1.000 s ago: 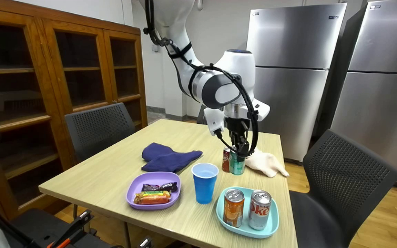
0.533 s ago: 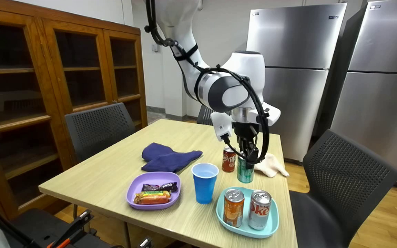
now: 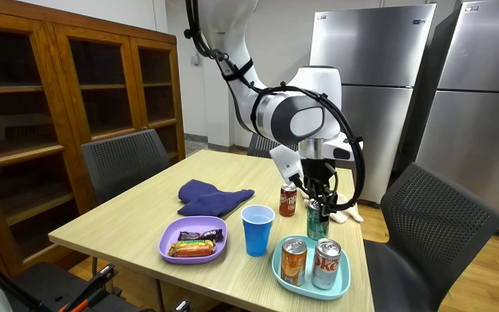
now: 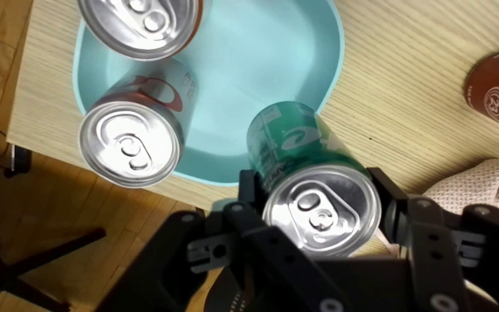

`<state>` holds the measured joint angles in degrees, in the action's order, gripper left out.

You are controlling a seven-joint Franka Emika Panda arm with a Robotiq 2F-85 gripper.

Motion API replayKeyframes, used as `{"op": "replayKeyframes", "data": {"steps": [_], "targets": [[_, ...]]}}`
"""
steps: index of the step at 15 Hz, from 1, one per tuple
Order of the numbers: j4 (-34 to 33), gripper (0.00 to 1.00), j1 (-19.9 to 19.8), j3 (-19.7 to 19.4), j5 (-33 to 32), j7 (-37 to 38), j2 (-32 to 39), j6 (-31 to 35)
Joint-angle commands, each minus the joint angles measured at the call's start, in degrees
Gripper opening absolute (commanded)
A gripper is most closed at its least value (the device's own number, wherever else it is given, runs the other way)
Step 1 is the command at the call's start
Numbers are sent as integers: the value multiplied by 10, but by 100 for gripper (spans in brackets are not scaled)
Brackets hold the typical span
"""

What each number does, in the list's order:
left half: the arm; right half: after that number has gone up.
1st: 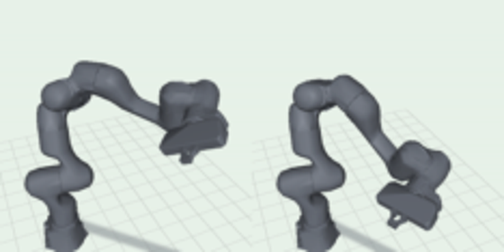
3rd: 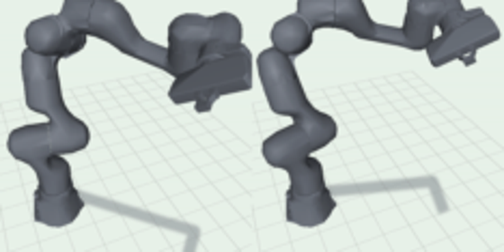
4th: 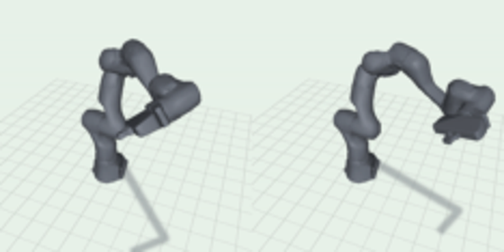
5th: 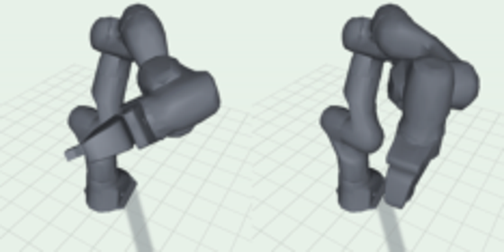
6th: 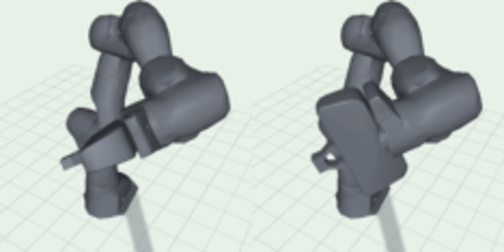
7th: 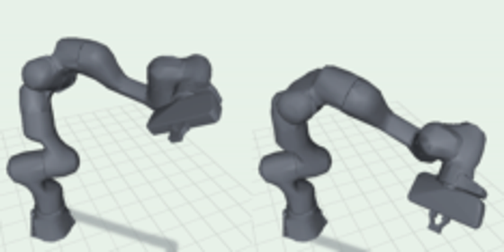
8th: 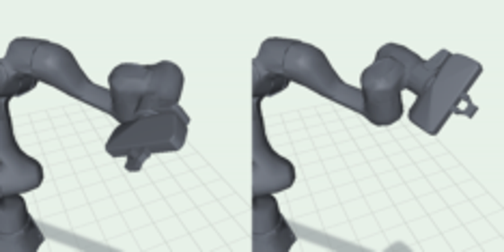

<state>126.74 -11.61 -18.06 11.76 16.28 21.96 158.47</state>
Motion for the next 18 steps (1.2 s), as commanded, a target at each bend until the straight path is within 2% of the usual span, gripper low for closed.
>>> {"op": "replayKeyframes", "data": {"steps": [1, 9, 18], "targets": [[-11, 39, -22, 13, -10, -37, -5, -28], [-44, 39, -66, 43, 1, -130, 25, -65], [-89, 39, -119, 85, 12, -221, 70, -69]]}}
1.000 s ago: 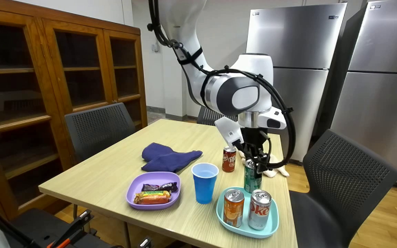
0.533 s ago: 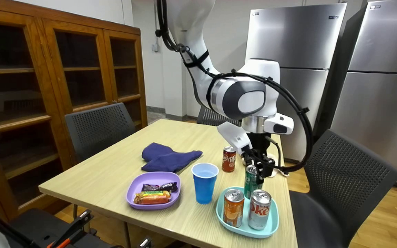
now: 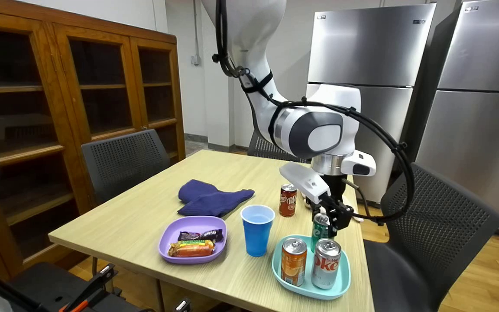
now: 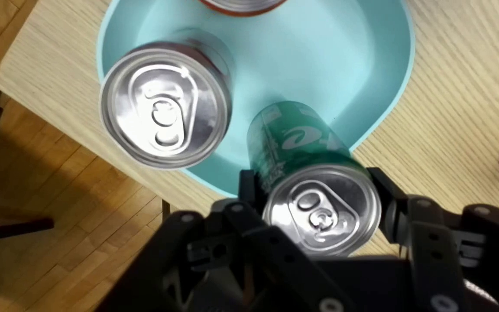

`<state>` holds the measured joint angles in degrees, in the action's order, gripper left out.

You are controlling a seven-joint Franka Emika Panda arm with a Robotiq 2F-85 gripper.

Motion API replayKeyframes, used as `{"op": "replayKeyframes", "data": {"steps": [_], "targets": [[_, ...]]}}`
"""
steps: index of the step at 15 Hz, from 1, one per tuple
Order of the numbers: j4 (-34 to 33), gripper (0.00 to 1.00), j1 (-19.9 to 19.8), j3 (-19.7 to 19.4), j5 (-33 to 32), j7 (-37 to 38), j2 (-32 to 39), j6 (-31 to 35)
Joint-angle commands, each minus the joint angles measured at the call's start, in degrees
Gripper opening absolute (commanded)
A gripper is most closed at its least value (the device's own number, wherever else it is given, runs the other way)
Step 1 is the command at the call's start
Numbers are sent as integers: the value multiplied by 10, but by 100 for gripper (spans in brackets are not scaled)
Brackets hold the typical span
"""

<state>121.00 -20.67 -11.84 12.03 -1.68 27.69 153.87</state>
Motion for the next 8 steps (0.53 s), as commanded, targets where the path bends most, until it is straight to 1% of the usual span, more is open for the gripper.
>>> {"op": "replayKeyframes", "data": {"steps": [1, 6, 8], "targets": [[-37, 39, -33, 27, 9, -50, 18, -23], [-59, 39, -76, 62, 26, -115, 34, -41], [-67, 39, -88, 70, 32, -136, 39, -54]]}}
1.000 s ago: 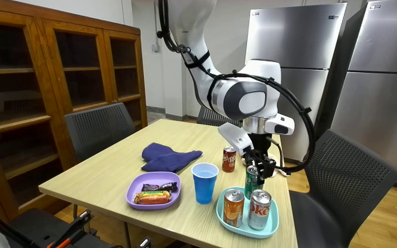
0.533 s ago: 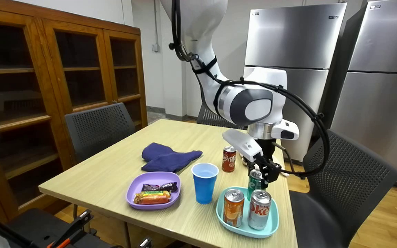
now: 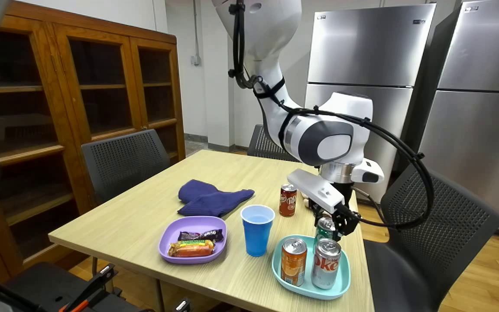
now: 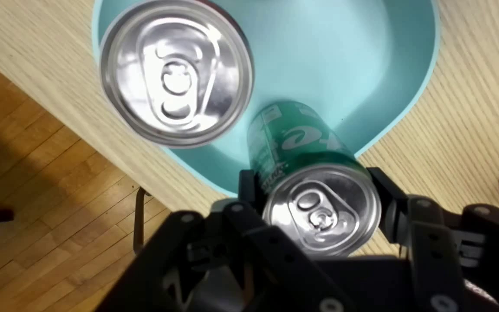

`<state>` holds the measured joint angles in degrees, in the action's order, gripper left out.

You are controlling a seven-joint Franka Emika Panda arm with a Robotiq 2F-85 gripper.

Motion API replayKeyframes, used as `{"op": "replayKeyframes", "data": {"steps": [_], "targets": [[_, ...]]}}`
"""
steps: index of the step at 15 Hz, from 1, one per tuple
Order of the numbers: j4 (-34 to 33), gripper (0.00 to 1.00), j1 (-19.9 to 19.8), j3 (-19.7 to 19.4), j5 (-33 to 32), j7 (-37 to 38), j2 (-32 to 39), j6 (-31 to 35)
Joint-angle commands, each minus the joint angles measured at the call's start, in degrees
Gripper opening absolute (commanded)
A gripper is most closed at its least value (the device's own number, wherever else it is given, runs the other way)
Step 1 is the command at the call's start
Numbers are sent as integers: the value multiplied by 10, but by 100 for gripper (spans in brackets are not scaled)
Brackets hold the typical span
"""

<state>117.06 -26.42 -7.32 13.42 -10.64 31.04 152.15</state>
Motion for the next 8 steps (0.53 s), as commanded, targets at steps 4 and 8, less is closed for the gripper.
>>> {"op": "replayKeyframes", "data": {"steps": [4, 8], "targets": [[-43, 39, -41, 28, 25, -74, 13, -57], [-45, 39, -39, 24, 20, -85, 15, -61]]}}
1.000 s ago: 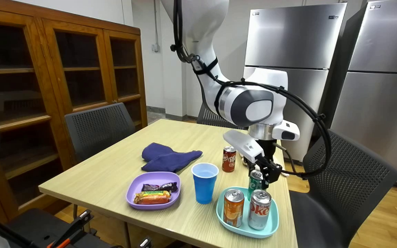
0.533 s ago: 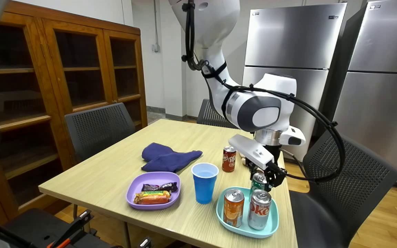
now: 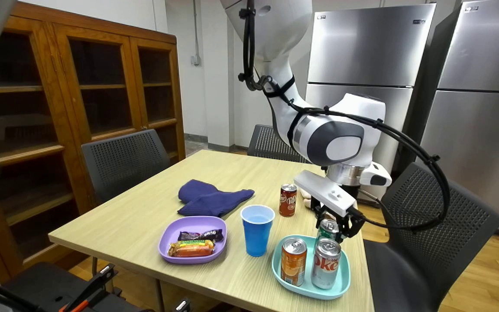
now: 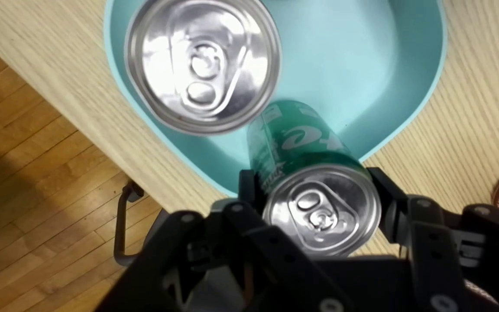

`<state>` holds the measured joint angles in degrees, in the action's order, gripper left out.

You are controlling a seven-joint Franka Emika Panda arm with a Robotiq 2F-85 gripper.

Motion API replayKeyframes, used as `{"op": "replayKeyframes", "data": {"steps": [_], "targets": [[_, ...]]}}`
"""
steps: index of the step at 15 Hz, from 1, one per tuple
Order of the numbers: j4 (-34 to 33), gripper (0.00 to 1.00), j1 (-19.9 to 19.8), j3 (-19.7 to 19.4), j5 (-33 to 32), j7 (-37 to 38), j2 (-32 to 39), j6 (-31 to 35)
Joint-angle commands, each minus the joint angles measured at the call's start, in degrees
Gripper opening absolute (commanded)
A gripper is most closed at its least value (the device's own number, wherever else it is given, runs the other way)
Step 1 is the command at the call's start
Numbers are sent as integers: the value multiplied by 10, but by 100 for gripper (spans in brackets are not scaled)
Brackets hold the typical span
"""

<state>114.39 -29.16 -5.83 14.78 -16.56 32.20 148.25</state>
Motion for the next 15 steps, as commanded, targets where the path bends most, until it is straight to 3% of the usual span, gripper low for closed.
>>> {"op": "replayKeyframes", "data": {"steps": [1, 9, 10, 11, 12, 15], "targets": [[-18, 39, -11, 9, 6, -29, 3, -22], [-14, 39, -4, 5, -6, -43, 0, -20], [-13, 89, 0, 2, -11, -41, -1, -21], [-12, 90, 1, 2, -13, -42, -2, -22], [-11, 97, 2, 2, -15, -42, -3, -21], [-12, 100, 4, 4, -16, -43, -5, -22]]}}
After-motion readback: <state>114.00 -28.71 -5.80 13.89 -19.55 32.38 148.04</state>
